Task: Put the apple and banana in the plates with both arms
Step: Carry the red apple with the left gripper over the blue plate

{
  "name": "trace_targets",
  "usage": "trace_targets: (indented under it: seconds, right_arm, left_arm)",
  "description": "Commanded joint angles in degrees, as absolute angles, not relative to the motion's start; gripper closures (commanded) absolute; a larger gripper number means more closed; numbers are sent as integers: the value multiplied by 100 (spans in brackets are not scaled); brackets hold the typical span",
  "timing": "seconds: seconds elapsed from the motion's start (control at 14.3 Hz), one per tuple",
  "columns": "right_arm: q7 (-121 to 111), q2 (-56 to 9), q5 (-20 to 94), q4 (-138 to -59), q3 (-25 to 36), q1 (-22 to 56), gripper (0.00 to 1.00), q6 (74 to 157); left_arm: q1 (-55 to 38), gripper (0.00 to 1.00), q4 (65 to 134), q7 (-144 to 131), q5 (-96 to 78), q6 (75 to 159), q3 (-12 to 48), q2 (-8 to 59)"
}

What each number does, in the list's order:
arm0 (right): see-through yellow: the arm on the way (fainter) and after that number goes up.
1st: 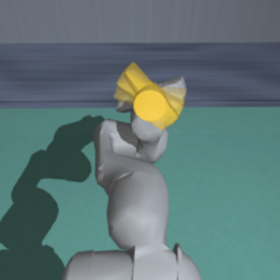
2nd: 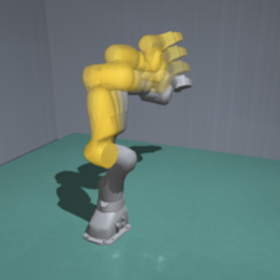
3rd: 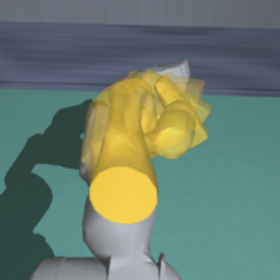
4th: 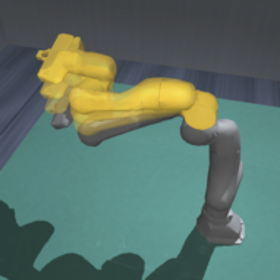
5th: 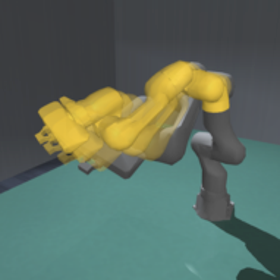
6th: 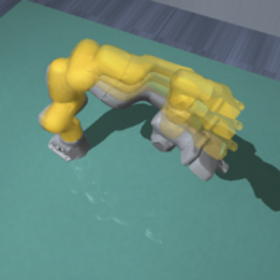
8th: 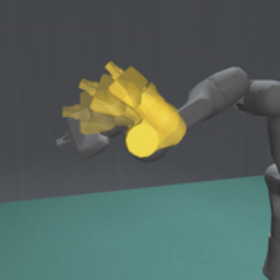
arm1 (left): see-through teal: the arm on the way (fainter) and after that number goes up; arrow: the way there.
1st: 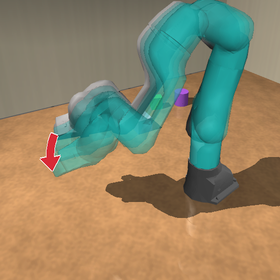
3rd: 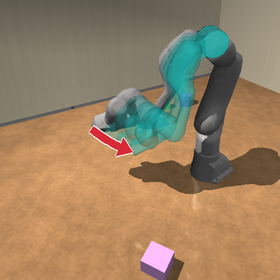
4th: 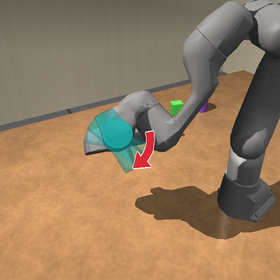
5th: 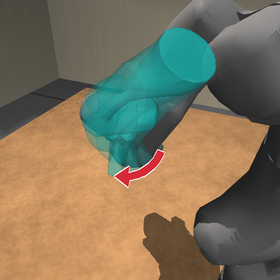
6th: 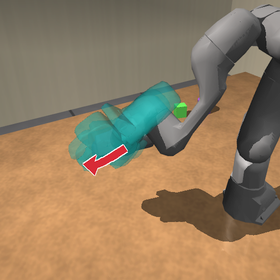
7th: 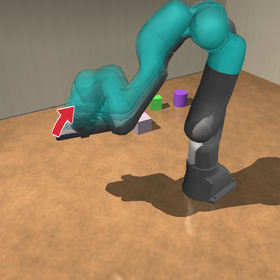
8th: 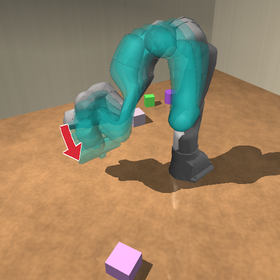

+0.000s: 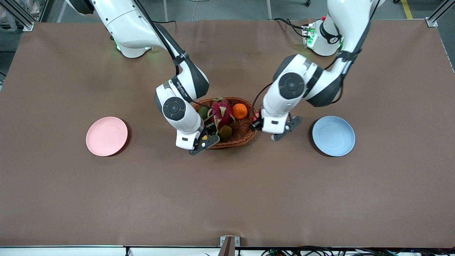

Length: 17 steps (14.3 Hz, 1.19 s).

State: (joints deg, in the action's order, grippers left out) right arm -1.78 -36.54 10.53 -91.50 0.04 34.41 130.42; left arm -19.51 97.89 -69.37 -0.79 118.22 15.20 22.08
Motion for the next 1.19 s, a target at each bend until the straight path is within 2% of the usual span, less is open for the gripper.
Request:
trace_targets:
  seconds: [0.0,0.28,0.77,1.12]
  right_arm:
    - [-237,-3726,1116,-9114,53,3516,37,13166]
    - [-237,-3770,1107,-9106,62,3542,41,13254]
    - [-246,-3806,782,-9105,62,3542,51,13254]
    - [-255,-3806,686,-9070,62,3542,71,13245]
  left_arm:
    - [-1513,61,9993,-6296,201,11453,1547,1864]
    - [-635,59,10396,-5276,228,11294,1538,1731]
    - [798,59,10872,-3948,264,11487,1556,2047]
    - [1151,59,11030,-3630,264,11979,1556,2504]
